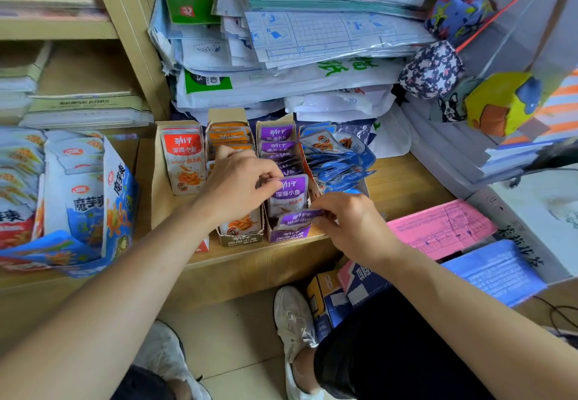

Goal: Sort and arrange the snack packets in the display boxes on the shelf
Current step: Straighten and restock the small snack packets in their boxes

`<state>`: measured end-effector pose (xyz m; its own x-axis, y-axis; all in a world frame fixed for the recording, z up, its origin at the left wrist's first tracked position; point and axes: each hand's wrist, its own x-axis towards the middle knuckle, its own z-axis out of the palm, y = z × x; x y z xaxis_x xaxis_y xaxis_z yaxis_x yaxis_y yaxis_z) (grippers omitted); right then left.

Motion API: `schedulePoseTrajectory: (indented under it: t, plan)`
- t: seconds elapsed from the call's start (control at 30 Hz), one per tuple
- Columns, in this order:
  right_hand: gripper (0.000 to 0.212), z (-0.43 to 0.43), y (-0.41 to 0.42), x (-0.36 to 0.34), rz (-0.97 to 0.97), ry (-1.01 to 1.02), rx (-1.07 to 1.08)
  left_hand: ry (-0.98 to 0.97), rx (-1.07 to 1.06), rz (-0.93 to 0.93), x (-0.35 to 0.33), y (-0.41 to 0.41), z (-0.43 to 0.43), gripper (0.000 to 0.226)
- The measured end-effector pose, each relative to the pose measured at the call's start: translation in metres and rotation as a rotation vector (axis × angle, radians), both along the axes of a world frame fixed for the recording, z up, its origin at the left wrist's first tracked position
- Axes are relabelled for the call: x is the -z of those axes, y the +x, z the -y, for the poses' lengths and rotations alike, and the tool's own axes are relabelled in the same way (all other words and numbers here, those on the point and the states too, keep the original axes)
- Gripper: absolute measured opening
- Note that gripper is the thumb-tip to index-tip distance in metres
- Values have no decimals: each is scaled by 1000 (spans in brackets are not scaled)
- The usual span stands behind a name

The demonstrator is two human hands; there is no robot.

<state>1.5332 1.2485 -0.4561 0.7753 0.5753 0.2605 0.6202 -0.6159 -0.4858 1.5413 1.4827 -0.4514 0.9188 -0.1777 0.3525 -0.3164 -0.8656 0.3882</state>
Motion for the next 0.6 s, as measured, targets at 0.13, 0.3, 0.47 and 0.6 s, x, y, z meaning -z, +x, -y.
schedulePoseTrajectory:
  t: [0.13,0.3,0.47,0.6]
  plan:
    - [26,-5,6,-1,-21,12,-11,-44,27,-29,-2,-2,0,8]
    - [43,-6,3,0,-20,113,28,-123,70,-188,-9,-6,3,13]
    - [35,-6,0,-4,-61,197,11,-202,91,-288,-12,-9,-1,9]
    - [42,-10,2,-4,-25,198,44,-320,180,-413,-21,-12,-6,7]
